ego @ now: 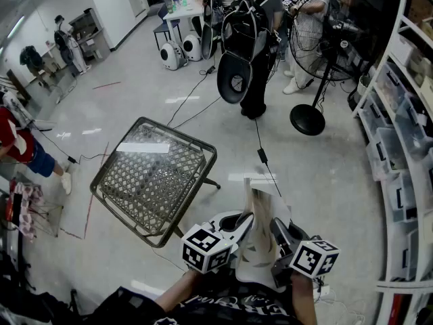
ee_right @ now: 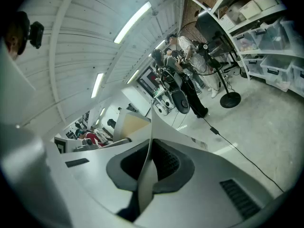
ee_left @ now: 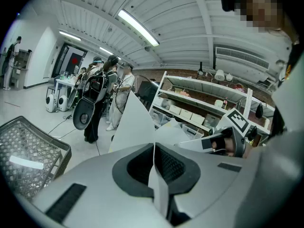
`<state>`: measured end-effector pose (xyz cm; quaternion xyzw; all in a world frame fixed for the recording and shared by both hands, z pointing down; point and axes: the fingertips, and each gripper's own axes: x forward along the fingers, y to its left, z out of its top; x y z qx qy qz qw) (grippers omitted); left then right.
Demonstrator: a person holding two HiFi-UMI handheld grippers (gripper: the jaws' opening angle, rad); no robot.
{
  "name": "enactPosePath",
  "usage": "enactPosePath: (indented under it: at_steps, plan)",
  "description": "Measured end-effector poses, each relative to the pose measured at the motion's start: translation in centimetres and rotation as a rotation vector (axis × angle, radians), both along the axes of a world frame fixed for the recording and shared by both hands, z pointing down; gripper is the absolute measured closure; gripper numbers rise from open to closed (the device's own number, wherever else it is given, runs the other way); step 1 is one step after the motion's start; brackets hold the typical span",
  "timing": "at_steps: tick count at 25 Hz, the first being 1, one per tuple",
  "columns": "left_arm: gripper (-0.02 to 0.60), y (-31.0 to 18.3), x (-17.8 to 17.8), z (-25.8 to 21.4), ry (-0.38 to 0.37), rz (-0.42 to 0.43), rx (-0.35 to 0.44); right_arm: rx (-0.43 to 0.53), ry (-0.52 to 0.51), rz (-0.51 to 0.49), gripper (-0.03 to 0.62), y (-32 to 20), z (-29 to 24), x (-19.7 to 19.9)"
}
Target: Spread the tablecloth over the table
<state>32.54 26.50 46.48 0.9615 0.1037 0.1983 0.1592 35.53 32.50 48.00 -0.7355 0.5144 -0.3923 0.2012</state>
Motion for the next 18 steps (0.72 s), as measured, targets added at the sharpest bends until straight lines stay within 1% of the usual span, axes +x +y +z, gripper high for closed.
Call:
enactPosePath:
  at_steps: [4,9,15,18]
  plan:
    - [0.56,0.6,0.2,0.1,-0.007,-0.012,0.007,0.002,0.001,-0.017,0.579,0.6,0.0,0.1]
    - [0.56,1.4,0.5,0.8,-0.022,-0.029,0.032,-0.016,0.046,-0.077,0.576,1.3,0.4,0.0]
    - [0.56,1.4,-0.1,2.1,-0.063,-0.085,0.105,-0.017,0.012,-0.111,0.577,2.5,1.8,0.4]
    - [0.56,1.2,-0.8,2.9,-0.066,-0.112,0.126,-0.026,0.003,-0.132,0.577,2.7,2.7,0.9]
